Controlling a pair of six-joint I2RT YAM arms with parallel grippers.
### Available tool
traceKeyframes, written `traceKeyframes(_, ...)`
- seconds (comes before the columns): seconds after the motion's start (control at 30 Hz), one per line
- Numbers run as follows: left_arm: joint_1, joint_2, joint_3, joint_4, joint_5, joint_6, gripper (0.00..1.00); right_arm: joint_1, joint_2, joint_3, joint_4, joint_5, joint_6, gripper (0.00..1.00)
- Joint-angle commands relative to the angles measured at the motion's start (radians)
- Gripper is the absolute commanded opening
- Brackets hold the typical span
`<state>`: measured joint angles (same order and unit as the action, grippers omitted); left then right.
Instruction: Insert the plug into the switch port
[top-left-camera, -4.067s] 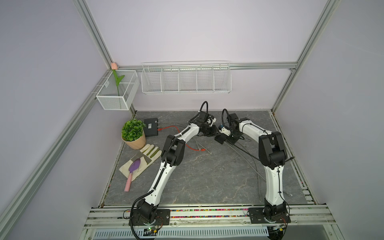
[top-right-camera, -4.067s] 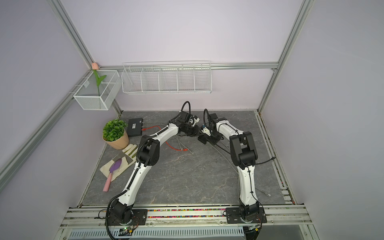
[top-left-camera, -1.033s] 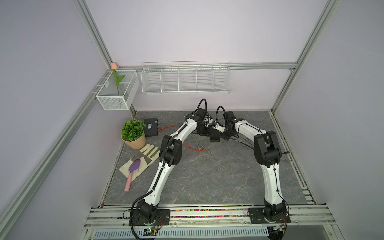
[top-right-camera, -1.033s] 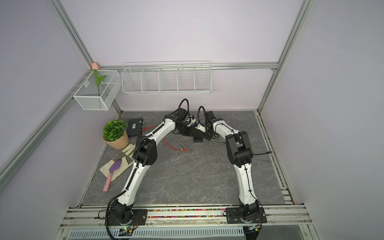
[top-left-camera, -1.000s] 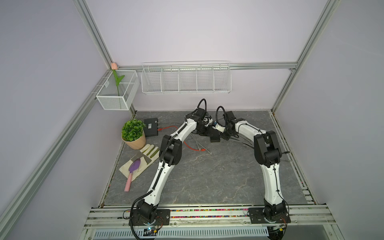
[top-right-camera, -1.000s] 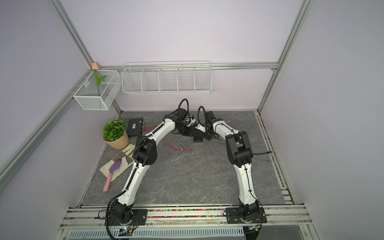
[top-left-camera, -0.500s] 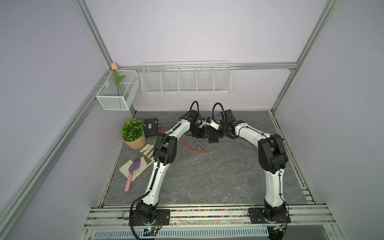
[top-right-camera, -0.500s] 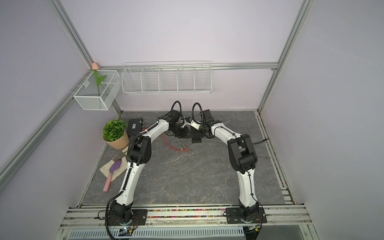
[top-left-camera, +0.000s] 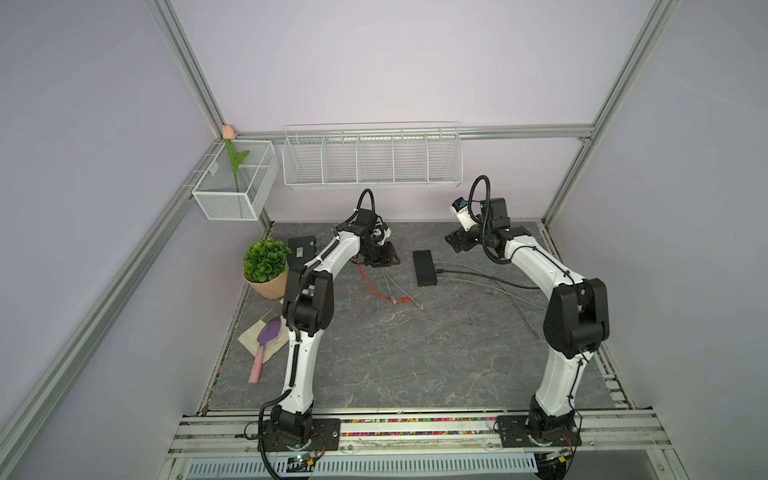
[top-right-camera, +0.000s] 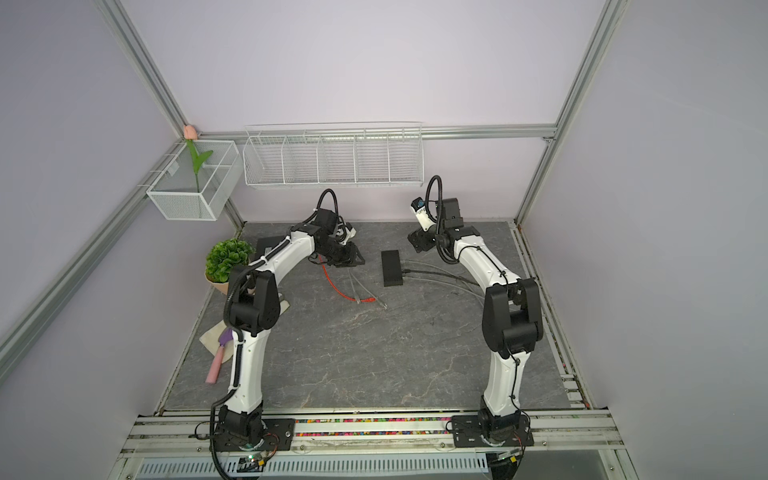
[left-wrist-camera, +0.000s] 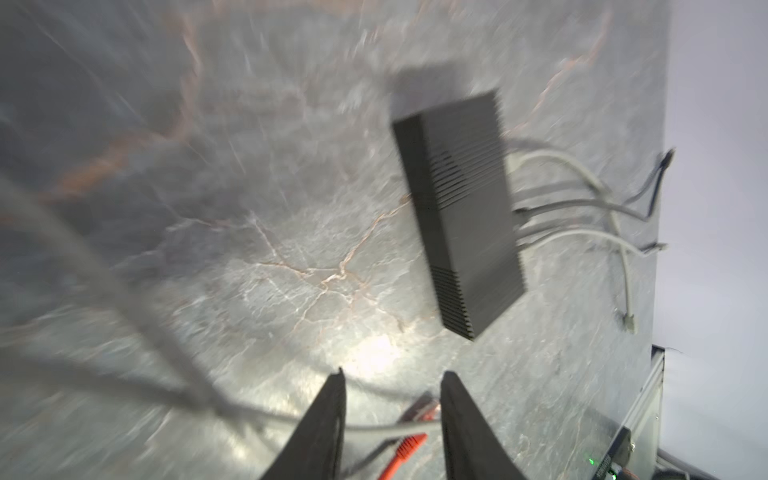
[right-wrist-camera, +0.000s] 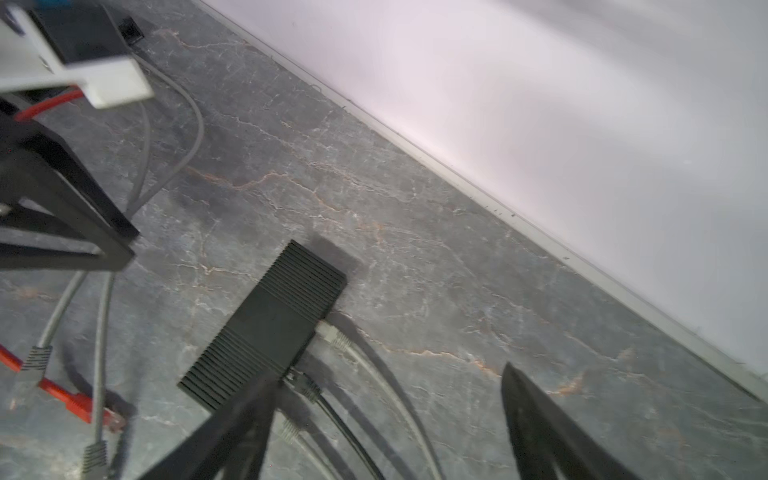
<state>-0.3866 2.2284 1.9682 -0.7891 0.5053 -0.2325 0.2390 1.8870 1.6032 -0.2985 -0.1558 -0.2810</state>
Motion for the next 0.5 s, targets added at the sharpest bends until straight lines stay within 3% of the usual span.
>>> traceKeyframes(0.0, -0.006, -0.135, -0.050, 0.088, -0.090, -0.036, 0.43, -0.027, -0.112, -0.072, 0.039, 0.026, 0.141, 0.90)
traceKeyframes(0.17, -0.006, -0.394, -0.266, 0.262, -0.255, -0.111, 0.43, -0.101, -0.340, -0.307, 0.196, 0.145, 0.286, 0.88)
traceKeyframes(0.33, -0.006, -0.893, -0.852, 0.681, -0.624, -0.235, 0.47, -0.161, -0.613, -0.621, 0.269, 0.350, 0.324, 0.89)
traceKeyframes(0.37, -0.005, -0.985, -0.967, 0.739, -0.717, -0.254, 0.51, -0.180, -0.673, -0.690, 0.268, 0.381, 0.352, 0.89)
traceKeyframes(0.4, -0.004, -1.077, -1.079, 0.779, -0.790, -0.245, 0.81, -0.198, -0.730, -0.770, 0.262, 0.391, 0.367, 0.89)
traceKeyframes(0.43, -0.005, -1.150, -1.163, 0.794, -0.842, -0.226, 0.99, -0.208, -0.775, -0.834, 0.261, 0.397, 0.365, 0.89)
traceKeyframes(0.47, -0.005, -1.225, -1.242, 0.790, -0.908, -0.208, 0.99, -0.211, -0.822, -0.904, 0.267, 0.408, 0.363, 0.89)
